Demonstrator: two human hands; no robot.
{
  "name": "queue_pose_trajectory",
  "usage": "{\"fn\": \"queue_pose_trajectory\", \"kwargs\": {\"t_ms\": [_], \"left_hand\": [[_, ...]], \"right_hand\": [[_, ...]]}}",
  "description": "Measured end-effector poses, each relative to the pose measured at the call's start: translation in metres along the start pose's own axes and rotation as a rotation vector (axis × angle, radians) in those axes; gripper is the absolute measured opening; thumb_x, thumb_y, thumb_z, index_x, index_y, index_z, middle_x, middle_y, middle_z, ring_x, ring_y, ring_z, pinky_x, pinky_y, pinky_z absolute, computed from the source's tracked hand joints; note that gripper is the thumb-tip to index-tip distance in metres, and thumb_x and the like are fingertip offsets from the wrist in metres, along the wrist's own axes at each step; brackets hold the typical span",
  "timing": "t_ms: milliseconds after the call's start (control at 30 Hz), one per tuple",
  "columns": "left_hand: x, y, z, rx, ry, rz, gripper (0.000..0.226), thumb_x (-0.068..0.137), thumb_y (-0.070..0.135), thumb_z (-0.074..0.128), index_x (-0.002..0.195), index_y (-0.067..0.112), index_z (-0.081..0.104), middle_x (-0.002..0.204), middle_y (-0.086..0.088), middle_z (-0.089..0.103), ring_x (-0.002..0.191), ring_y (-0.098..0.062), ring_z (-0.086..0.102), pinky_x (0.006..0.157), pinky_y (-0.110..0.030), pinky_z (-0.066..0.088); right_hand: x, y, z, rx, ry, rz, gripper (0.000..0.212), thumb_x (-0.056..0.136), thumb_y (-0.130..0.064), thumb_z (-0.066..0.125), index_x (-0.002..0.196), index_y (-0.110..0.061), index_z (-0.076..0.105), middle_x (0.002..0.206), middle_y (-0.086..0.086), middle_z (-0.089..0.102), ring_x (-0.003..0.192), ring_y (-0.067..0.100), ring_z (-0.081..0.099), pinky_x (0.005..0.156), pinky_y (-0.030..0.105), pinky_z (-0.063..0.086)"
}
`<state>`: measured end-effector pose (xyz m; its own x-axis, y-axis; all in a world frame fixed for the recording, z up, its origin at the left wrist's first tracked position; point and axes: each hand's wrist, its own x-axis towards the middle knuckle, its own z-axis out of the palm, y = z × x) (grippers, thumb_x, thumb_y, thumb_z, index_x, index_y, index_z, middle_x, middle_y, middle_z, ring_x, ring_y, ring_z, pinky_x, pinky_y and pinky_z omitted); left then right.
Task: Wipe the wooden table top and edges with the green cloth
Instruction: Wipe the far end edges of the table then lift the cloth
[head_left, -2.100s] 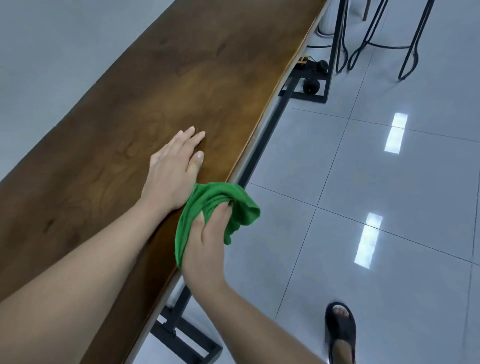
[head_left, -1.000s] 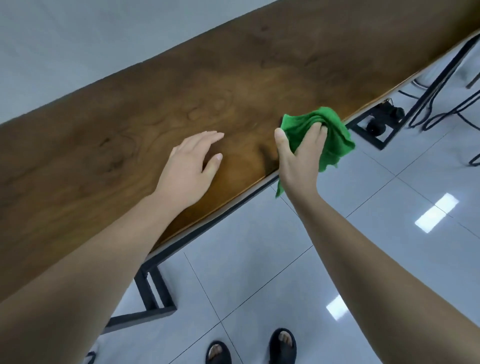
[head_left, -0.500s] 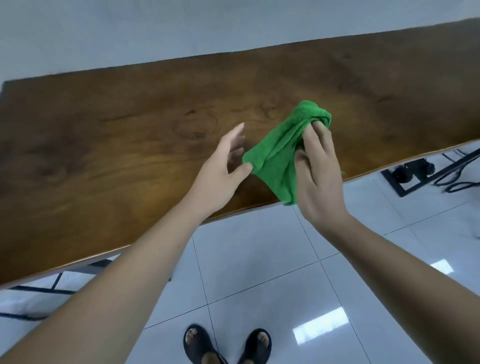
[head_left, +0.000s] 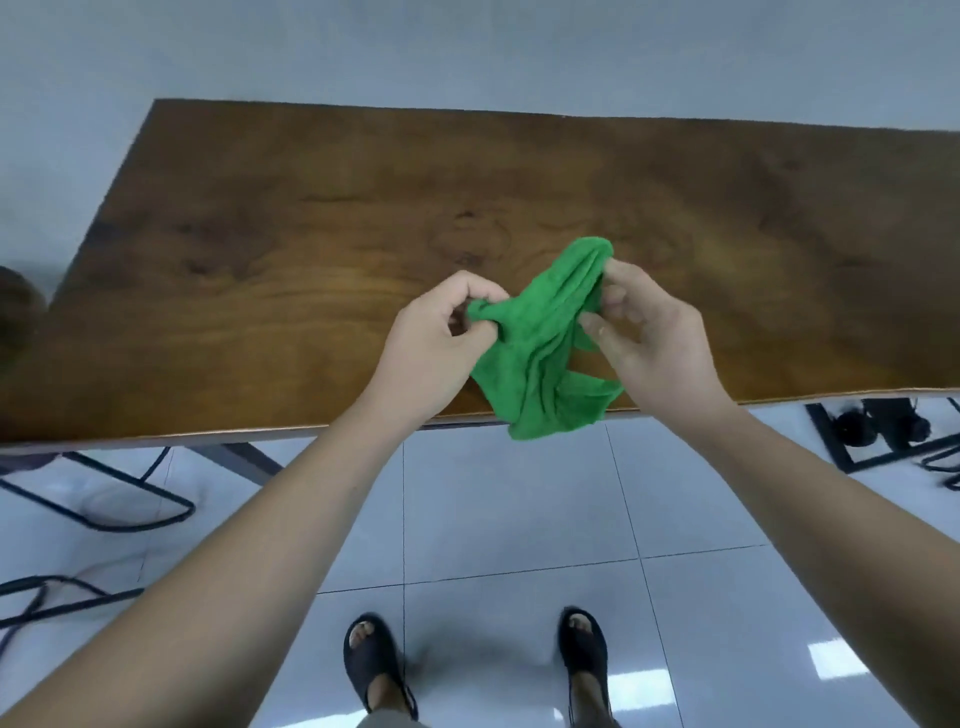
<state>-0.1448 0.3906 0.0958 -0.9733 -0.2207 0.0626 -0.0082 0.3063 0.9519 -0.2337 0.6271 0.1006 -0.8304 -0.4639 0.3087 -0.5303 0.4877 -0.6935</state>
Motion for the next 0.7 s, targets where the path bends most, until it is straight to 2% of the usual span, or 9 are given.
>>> {"fn": "queue_pose_trajectory", "kwargs": {"t_ms": [100, 167, 267, 333, 433, 500, 567, 633, 700], "left_hand": [[-0.012, 0.006, 0.007, -0.022, 0.146, -0.036, 0.033, 0.095, -0.001, 0.056, 0.102, 0.025, 0.075, 0.106, 0.008, 0.08, 0.103, -0.025, 0.073, 0.094, -0.052, 0.061], [-0.023, 0.007, 0.018, -0.013, 0.238, -0.053, 0.034, 0.095, -0.002, 0.054, 0.102, 0.023, 0.076, 0.104, 0.008, 0.079, 0.099, -0.02, 0.073, 0.088, -0.046, 0.061], [-0.042, 0.008, 0.042, -0.029, 0.377, -0.102, 0.036, 0.096, -0.003, 0.051, 0.102, 0.022, 0.076, 0.095, 0.004, 0.075, 0.083, -0.012, 0.065, 0.073, -0.034, 0.052], [-0.055, 0.011, 0.059, -0.023, 0.486, -0.125, 0.037, 0.096, -0.002, 0.05, 0.101, 0.022, 0.077, 0.095, -0.002, 0.075, 0.082, -0.012, 0.06, 0.074, -0.033, 0.047], [-0.07, 0.012, 0.077, -0.044, 0.659, -0.176, 0.034, 0.098, -0.001, 0.049, 0.101, 0.02, 0.076, 0.103, 0.005, 0.078, 0.089, -0.01, 0.064, 0.083, -0.026, 0.048], [-0.074, 0.006, 0.083, -0.012, 0.739, -0.196, 0.033, 0.099, 0.003, 0.05, 0.102, 0.023, 0.076, 0.109, 0.001, 0.077, 0.097, -0.024, 0.067, 0.086, -0.032, 0.05], [-0.074, -0.003, 0.09, 0.076, 0.798, -0.212, 0.035, 0.098, 0.003, 0.05, 0.103, 0.028, 0.076, 0.111, 0.001, 0.075, 0.102, -0.026, 0.067, 0.086, -0.034, 0.052], [-0.071, -0.013, 0.101, 0.232, 0.894, -0.223, 0.038, 0.093, 0.003, 0.051, 0.103, 0.03, 0.076, 0.112, 0.003, 0.069, 0.101, -0.019, 0.063, 0.082, -0.025, 0.049], [-0.067, -0.023, 0.118, 0.389, 1.007, -0.244, 0.033, 0.091, 0.005, 0.056, 0.102, 0.03, 0.074, 0.113, 0.003, 0.059, 0.099, -0.011, 0.056, 0.077, -0.015, 0.044]], "right_hand": [[0.007, 0.021, -0.02, 0.028, -0.143, 0.022, 0.031, 0.1, -0.013, 0.078, 0.127, -0.028, 0.072, 0.089, -0.006, 0.059, 0.079, 0.01, 0.055, 0.079, 0.021, 0.049], [0.012, 0.031, -0.037, 0.114, -0.282, 0.022, 0.033, 0.099, -0.008, 0.078, 0.124, -0.029, 0.074, 0.083, -0.006, 0.052, 0.07, 0.009, 0.046, 0.071, 0.022, 0.042], [0.017, 0.042, -0.063, 0.153, -0.499, 0.015, 0.058, 0.095, -0.001, 0.077, 0.14, -0.034, 0.062, 0.081, 0.001, 0.061, 0.067, 0.02, 0.055, 0.069, 0.028, 0.05], [0.019, 0.046, -0.081, 0.124, -0.628, 0.027, 0.07, 0.092, 0.001, 0.077, 0.147, -0.037, 0.054, 0.079, 0.002, 0.066, 0.067, 0.027, 0.062, 0.072, 0.03, 0.054], [0.023, 0.051, -0.109, 0.148, -0.814, 0.02, 0.063, 0.093, 0.004, 0.073, 0.139, -0.038, 0.063, 0.075, 0.004, 0.063, 0.062, 0.018, 0.054, 0.068, 0.023, 0.046], [0.03, 0.054, -0.121, 0.254, -0.896, 0.042, 0.06, 0.095, 0.009, 0.068, 0.132, -0.038, 0.072, 0.081, 0.019, 0.058, 0.067, 0.024, 0.051, 0.068, 0.031, 0.045], [0.037, 0.058, -0.126, 0.303, -0.951, 0.061, 0.058, 0.095, 0.012, 0.066, 0.127, -0.036, 0.076, 0.083, 0.026, 0.055, 0.07, 0.027, 0.05, 0.071, 0.036, 0.046], [0.041, 0.064, -0.118, 0.229, -1.003, 0.034, 0.052, 0.095, 0.008, 0.068, 0.124, -0.034, 0.076, 0.076, 0.015, 0.055, 0.065, 0.02, 0.05, 0.067, 0.029, 0.045], [0.039, 0.072, -0.099, 0.044, -0.969, -0.053, 0.046, 0.094, -0.001, 0.072, 0.125, -0.034, 0.073, 0.072, 0.001, 0.058, 0.057, 0.009, 0.048, 0.065, 0.027, 0.044]]}}
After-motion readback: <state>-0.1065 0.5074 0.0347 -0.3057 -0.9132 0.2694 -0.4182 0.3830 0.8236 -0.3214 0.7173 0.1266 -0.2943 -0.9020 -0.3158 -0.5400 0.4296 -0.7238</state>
